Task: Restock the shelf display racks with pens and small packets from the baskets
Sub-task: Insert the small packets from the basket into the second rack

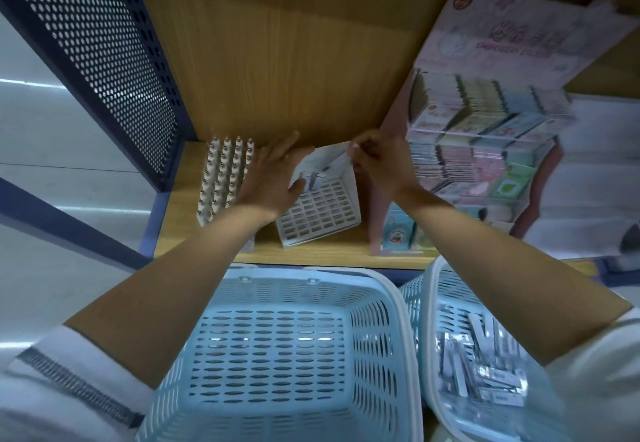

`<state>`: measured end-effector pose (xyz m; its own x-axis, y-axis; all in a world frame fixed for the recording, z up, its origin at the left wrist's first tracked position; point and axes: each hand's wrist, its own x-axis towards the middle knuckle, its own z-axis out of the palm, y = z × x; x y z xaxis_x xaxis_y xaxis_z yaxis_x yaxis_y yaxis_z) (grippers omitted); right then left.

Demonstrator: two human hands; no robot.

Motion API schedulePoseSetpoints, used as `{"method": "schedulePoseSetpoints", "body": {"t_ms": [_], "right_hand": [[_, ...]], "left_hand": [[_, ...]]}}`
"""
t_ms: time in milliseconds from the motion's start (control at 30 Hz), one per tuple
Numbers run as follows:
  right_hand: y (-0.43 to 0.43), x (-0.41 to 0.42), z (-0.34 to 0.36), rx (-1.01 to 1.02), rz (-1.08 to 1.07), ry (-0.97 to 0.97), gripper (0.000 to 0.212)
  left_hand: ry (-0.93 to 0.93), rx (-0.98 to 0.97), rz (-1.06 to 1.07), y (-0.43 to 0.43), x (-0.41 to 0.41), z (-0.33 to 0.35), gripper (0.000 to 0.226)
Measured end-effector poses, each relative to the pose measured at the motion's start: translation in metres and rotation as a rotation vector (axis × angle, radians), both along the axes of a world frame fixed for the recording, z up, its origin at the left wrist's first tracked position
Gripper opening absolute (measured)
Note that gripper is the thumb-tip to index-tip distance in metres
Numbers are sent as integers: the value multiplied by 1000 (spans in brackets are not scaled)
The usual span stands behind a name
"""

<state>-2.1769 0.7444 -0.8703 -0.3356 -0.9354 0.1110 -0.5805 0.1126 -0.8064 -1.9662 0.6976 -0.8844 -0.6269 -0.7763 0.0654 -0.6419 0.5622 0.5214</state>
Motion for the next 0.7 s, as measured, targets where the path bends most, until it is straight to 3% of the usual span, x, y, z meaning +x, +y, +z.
{"method": "schedulePoseSetpoints", "body": {"t_ms": [67, 133, 400, 700], "right_hand": [[3, -2, -9, 37, 2, 186, 5], [5, 0, -16, 43, -4, 295, 4], [4, 3, -43, 56, 67, 308, 11], [-7, 2, -52, 70, 245, 476, 10]], "left_hand": [[-266, -43, -69, 0, -9, -8, 64], [-386, -99, -79, 0, -16, -14, 68], [-141, -181, -235, -11, -2, -29, 71], [-117, -228, -299, -14, -1, -32, 75]]}}
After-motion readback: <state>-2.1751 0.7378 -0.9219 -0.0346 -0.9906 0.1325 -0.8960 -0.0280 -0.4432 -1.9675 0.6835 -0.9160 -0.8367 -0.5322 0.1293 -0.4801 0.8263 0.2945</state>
